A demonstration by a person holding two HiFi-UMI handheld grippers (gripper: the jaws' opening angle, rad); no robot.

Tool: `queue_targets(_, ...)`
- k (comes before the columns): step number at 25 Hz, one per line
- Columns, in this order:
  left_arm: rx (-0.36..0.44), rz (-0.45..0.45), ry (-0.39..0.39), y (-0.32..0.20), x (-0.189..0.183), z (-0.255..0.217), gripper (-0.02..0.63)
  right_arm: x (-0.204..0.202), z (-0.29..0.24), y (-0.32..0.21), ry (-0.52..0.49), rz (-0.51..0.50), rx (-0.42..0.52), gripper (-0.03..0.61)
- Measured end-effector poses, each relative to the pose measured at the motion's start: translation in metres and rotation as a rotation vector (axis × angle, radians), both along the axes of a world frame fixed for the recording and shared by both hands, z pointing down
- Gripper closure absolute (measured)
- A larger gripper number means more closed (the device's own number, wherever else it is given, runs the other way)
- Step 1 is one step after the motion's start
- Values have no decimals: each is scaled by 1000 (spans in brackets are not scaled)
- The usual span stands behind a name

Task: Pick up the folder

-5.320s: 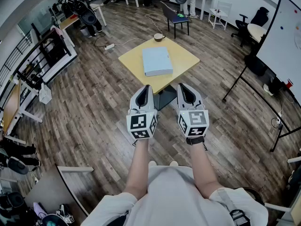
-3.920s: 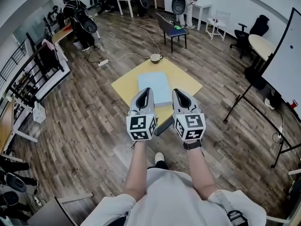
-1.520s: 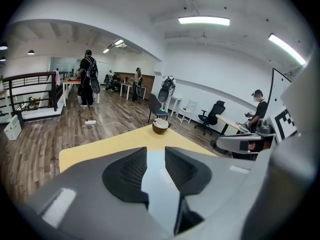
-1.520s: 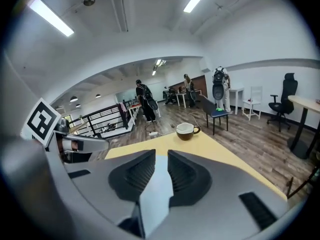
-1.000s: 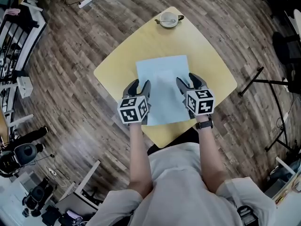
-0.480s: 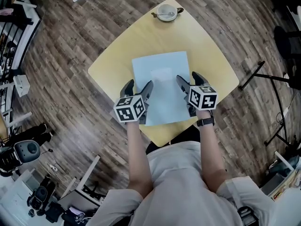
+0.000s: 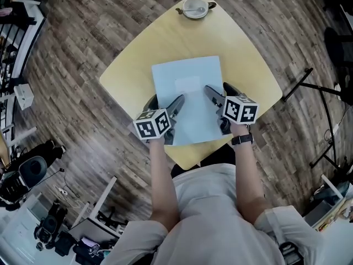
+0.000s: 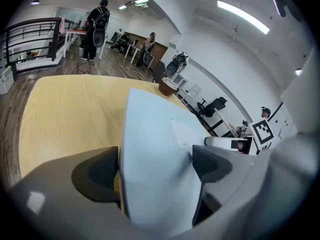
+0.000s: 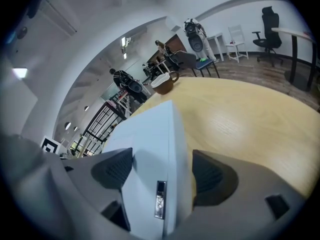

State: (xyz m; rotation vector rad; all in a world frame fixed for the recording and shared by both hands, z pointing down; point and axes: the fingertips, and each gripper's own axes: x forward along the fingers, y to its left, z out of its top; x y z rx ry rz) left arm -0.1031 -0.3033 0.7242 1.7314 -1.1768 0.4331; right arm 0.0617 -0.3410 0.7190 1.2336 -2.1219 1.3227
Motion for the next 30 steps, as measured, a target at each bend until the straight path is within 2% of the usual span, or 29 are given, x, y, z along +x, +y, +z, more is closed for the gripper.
queue_targets(6, -7, -15, -15, -1, 0, 3, 164, -4, 2, 1, -68, 2, -18, 244)
queue_targets(22, -31, -28, -11, 5, 1, 0, 164, -5, -1, 5, -27, 3, -2, 244)
queue_targets(30, 4, -27, -23, 13, -1, -19, 164, -11, -25, 9, -25, 1, 59, 244)
